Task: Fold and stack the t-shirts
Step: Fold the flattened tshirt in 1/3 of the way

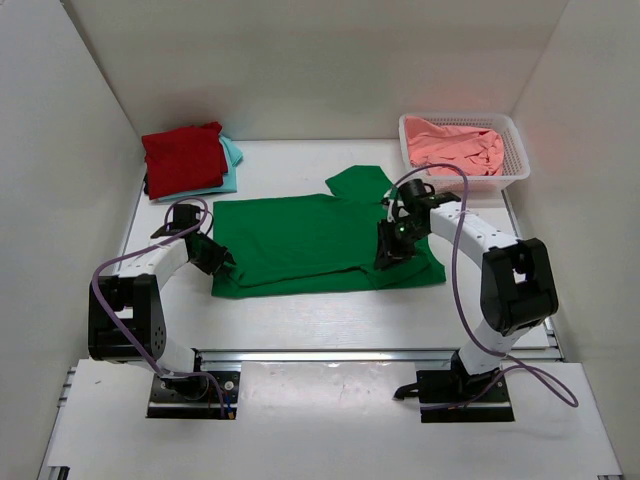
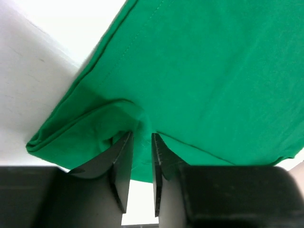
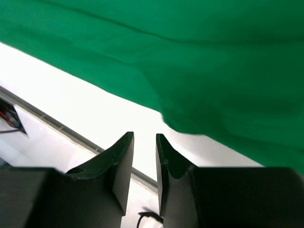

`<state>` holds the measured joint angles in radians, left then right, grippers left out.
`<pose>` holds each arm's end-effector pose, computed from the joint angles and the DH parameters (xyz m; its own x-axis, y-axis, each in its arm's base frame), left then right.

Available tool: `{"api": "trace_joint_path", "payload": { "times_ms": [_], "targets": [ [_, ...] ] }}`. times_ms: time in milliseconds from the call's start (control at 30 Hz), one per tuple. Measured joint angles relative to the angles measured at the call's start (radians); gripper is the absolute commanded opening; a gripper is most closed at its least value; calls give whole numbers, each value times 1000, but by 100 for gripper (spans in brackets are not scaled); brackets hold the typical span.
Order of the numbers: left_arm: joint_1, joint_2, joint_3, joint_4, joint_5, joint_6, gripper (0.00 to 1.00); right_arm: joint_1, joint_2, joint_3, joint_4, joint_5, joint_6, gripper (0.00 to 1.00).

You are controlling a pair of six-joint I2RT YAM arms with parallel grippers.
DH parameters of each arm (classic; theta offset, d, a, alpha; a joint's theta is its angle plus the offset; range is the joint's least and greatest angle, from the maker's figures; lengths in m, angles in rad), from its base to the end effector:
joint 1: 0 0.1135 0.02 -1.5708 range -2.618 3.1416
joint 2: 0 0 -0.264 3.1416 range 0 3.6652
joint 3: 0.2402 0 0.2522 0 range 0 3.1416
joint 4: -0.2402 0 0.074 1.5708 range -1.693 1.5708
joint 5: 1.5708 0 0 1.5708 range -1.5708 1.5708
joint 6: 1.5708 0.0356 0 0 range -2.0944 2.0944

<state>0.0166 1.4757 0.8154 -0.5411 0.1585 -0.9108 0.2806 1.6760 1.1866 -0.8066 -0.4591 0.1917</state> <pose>0.2647 -0.0012 0.1717 -0.6038 -0.7902 -0.1051 -0.7117 0.5937 -0.3755 0.3040 0.1040 0.2119 -0.9772 -0.1039 -0.1851 -0.1809 0.8637 0.4704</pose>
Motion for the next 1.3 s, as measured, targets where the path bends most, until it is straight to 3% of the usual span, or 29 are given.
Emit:
{"api": "trace_joint_path", "payload": {
  "times_ms": [133, 267, 367, 467, 633, 667, 733, 833, 933, 1033, 1067, 1233, 1300],
  "targets": [
    [0, 0, 0, 8, 11, -6, 27, 59, 0, -33, 51, 18, -10, 27],
    [0, 0, 0, 17, 15, -7, 28, 87, 8, -56, 74, 107, -11, 30],
    [0, 0, 0, 19, 16, -10, 23, 105, 10, -75, 86, 179, -12, 31],
    [0, 0, 0, 22, 20, -13, 22, 117, 14, -92, 106, 219, -12, 28],
    [0, -5, 0, 28, 30, -20, 12, 138, 27, -132, 127, 242, -12, 23],
    [0, -8, -1, 29, 32, -21, 15, 139, 27, -139, 129, 242, -12, 24],
    [2, -14, -7, 40, 37, -23, 39, 140, 27, -147, 132, 242, -12, 27],
    [6, -19, -16, 49, 45, -21, 57, 138, 29, -149, 140, 242, -13, 29],
    [8, -19, -18, 48, 45, -19, 64, 138, 41, -149, 146, 241, -16, 28],
    [8, -16, -17, 48, 47, -10, 69, 139, 42, -148, 148, 241, -25, 4],
    [6, -6, -15, 48, 54, -4, 68, 139, 43, -148, 148, 241, -31, 0],
    [-3, 81, 14, 44, 82, 21, 68, 135, 47, -147, 148, 236, -35, 0],
    [-19, 116, 22, 45, 96, 31, 62, 127, 47, -145, 145, 233, -37, 0]
  ]
}}
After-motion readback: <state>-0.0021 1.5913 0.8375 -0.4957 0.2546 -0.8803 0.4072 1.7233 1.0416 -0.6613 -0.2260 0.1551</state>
